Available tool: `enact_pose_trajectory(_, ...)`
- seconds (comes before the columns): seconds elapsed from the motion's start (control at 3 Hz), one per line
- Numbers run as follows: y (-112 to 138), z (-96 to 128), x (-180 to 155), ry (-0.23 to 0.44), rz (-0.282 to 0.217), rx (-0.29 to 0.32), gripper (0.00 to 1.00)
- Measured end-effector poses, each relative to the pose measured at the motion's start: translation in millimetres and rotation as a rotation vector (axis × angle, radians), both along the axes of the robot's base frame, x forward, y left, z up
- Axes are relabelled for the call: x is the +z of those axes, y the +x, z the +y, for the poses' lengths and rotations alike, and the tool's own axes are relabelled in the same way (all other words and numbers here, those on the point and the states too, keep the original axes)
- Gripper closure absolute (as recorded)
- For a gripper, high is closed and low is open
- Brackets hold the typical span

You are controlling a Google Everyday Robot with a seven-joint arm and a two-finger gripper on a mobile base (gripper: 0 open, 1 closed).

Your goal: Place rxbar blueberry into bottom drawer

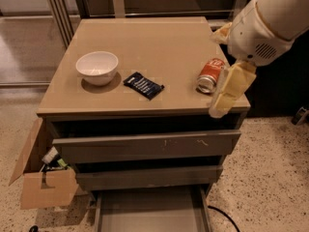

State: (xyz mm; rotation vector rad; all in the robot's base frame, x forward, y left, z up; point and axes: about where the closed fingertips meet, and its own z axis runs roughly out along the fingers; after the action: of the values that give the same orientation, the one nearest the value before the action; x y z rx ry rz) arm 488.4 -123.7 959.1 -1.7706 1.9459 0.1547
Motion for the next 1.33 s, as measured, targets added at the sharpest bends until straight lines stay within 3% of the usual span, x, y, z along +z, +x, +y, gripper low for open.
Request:
enact_pose_trajectory(0.33, -14.9, 32.2, -47.2, 0.076, 0.05, -0.026, 0.0)
enact_pose_trajectory(0.67, 10.6, 78.1, -81.2, 0.137, 0.052, -0.015, 0.0)
enact_pose_trajectory(1.0, 10.6, 78.1, -81.2, 0.137, 0.052, -0.015, 0.0)
enact_pose_trajectory(1.33, 21.7, 84.2, -71.7, 0.161, -0.004, -0.046, 0.0)
